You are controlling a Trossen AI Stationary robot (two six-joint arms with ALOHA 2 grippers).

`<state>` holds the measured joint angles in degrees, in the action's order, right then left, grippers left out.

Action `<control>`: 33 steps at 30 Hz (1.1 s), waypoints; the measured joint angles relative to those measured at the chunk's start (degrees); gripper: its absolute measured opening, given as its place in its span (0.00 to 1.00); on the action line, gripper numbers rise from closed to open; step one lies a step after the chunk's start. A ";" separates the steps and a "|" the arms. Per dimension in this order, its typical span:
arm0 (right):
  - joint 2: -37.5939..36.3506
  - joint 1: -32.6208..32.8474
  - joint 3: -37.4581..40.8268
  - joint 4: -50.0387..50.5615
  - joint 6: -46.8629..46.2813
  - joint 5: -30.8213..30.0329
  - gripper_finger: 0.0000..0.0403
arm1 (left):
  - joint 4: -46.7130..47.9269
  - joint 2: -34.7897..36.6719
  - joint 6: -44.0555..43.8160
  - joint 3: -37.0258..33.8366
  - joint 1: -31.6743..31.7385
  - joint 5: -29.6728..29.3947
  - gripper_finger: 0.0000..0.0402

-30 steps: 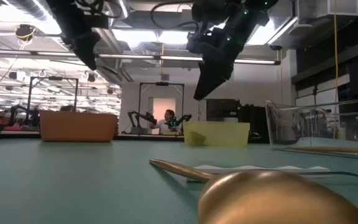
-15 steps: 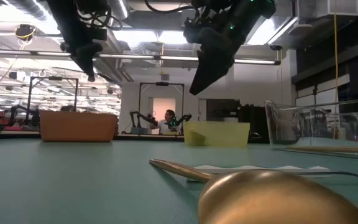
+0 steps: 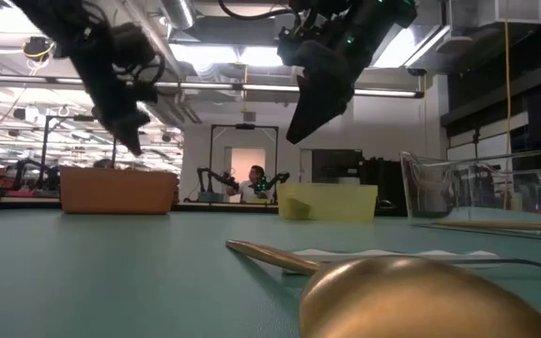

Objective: Sort silverware by color (type)
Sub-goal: Put the black spoon into the orange bin

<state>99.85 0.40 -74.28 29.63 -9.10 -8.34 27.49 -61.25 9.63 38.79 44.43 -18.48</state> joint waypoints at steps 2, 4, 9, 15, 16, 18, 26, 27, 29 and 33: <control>0.00 0.00 0.00 0.00 -0.04 0.01 0.20 | -2.82 -0.02 0.87 -2.46 1.09 0.23 0.03; 0.00 -0.02 0.00 -0.02 -0.07 0.00 0.20 | -5.88 -0.02 1.38 -4.91 2.17 1.14 0.03; 0.00 -0.02 0.00 -0.02 -0.07 0.00 0.20 | -12.83 -0.02 1.55 -10.06 4.40 3.57 0.03; 0.00 -0.02 0.00 -0.20 -0.07 0.00 0.20 | -18.50 -0.02 1.59 -13.86 6.54 3.61 0.03; 0.00 -0.02 0.00 -0.36 -0.07 0.00 0.20 | -18.78 -0.02 1.58 -14.06 6.83 3.62 0.03; 0.00 -0.02 0.00 -1.11 -0.07 0.00 0.20 | -19.41 -0.02 1.57 -14.29 7.39 3.61 0.03; 0.00 -0.02 0.00 -5.29 -0.04 0.00 0.20 | -19.34 -0.02 1.21 -14.32 9.92 6.04 0.03; 0.00 -0.02 0.00 -5.59 -0.04 0.00 0.20 | -19.30 -0.02 1.04 -14.32 10.39 6.84 0.03; 0.00 -0.03 0.00 -5.97 -0.04 0.00 0.20 | -19.20 -0.02 1.02 -14.32 11.24 8.53 0.03; 0.00 -0.04 0.00 -5.92 -0.04 0.00 0.20 | -19.15 -0.02 1.04 -14.32 12.41 11.31 0.03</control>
<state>99.85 0.37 -74.28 23.70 -9.15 -8.34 8.34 -61.28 10.68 24.47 56.84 -7.17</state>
